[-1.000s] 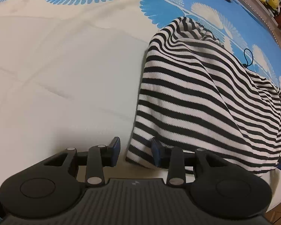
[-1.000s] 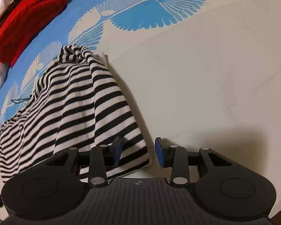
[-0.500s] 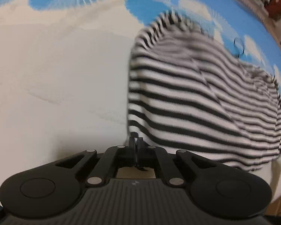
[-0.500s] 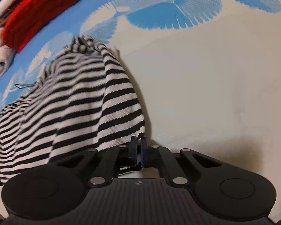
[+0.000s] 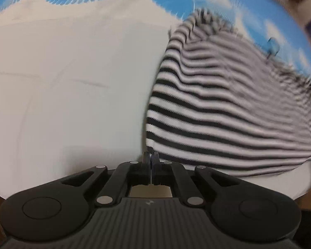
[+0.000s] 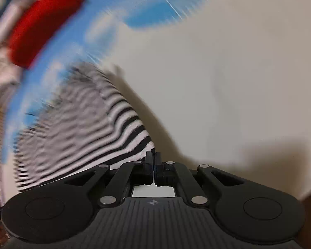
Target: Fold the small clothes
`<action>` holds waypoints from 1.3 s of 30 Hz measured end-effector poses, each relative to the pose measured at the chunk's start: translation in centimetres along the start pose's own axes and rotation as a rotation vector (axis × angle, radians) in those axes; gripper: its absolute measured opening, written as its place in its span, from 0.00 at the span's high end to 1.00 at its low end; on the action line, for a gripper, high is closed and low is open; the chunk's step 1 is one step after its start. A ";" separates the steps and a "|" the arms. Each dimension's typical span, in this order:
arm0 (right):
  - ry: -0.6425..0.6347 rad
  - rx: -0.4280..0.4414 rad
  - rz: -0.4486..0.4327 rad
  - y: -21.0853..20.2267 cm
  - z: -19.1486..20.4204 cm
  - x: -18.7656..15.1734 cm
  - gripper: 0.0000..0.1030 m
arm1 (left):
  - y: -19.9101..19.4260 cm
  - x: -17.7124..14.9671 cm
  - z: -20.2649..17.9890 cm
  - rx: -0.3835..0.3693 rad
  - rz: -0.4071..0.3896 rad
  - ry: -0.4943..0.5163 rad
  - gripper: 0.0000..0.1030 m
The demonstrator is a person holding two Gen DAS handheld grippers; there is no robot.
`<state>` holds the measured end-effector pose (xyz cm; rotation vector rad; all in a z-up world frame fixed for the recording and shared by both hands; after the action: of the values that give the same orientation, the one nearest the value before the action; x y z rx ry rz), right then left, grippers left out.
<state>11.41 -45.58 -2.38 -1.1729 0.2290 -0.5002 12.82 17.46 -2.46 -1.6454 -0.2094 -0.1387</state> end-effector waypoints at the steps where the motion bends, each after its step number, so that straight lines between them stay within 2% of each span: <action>1: -0.037 -0.062 -0.014 0.3 0.2 0.2 1.00 | 0.0 0.4 0.2 0.047 -0.013 -0.012 0.99; 3: -0.096 -0.155 -0.093 -0.1 1.0 0.6 0.95 | -1.1 1.6 0.7 0.051 -0.094 -0.067 0.91; 4: -0.110 -0.142 -0.139 -0.7 1.6 0.9 0.95 | -2.0 2.2 0.8 0.009 -0.157 -0.103 0.83; 6: -0.118 -0.019 -0.211 -1.7 3.1 1.5 0.93 | -3.0 3.1 0.0 -0.112 -0.240 -0.129 0.82; 7: -0.130 0.040 -0.232 -1.9 4.0 1.6 0.90 | -2.9 3.4 -0.7 -0.168 -0.248 -0.118 0.82; 9: -0.169 0.113 -0.243 -1.6 5.6 1.8 0.80 | -1.9 4.0 -2.5 -0.228 -0.204 -0.082 0.77; 10: -0.189 0.146 -0.228 -1.0 6.6 1.8 0.78 | -0.9 4.3 -3.4 -0.225 -0.160 -0.064 0.73; 12: -0.209 0.166 -0.160 1.0 7.7 1.9 0.68 | 1.1 4.6 -4.2 -0.165 -0.070 -0.051 0.64; 13: -0.237 0.095 -0.096 2.9 8.1 1.8 0.64 | 2.4 4.7 -4.2 -0.122 -0.014 -0.064 0.57; 15: -0.316 -0.147 -0.019 6.0 8.1 1.4 0.59 | 3.5 5.0 -3.5 -0.088 0.026 -0.133 0.57; 16: -0.345 -0.215 -0.038 6.5 8.3 1.7 0.52 | 3.5 5.4 -2.9 -0.087 0.016 -0.180 0.57; 17: -0.357 -0.220 -0.084 6.1 9.1 2.2 0.50 | 3.2 5.8 -2.4 -0.061 -0.018 -0.221 0.57; 19: -0.370 -0.191 -0.245 4.3 10.8 3.4 0.51 | 1.8 6.9 -1.9 0.045 -0.108 -0.245 0.57; 20: -0.382 -0.171 -0.305 3.7 11.7 3.8 0.51 | 1.3 7.6 -1.8 0.059 -0.146 -0.246 0.57; 22: -0.408 -0.110 -0.371 3.1 13.0 4.2 0.51 | 0.8 8.6 -1.7 0.004 -0.202 -0.276 0.57; 24: -0.443 -0.087 -0.399 3.6 14.4 4.5 0.51 | 0.7 9.2 -1.7 -0.056 -0.234 -0.289 0.57; 28: -0.519 -0.128 -0.425 4.9 15.7 5.3 0.51 | 1.6 11.5 -2.6 -0.081 -0.278 -0.276 0.58; 32: -0.503 -0.100 -0.408 6.7 15.8 6.5 0.51 | 3.0 13.0 -2.3 -0.136 -0.288 -0.297 0.72; 34: -0.504 -0.113 -0.400 8.0 15.9 7.2 0.58 | 4.1 14.0 -1.7 -0.148 -0.294 -0.317 0.77; 36: -0.516 -0.103 -0.390 8.7 16.3 7.3 0.90 | 4.8 14.5 -0.8 -0.156 -0.299 -0.342 0.82; 39: -0.495 -0.130 -0.430 9.3 16.8 8.0 0.94 | 5.9 15.0 0.6 -0.123 -0.299 -0.373 0.91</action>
<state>27.90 -32.93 -3.83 -1.4422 -0.4314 -0.5557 28.74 18.44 -5.02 -1.7451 -0.7453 -0.0701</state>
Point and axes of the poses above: each gripper's, at about its wrist camera, not at the fingertips, and y roughly the way its jaws point, z to its left, x to its top, the point moved 3 cm from there along y, roughly the way its jaws point, and after that the axes turned 7 degrees about y, right-handed, at the moved point
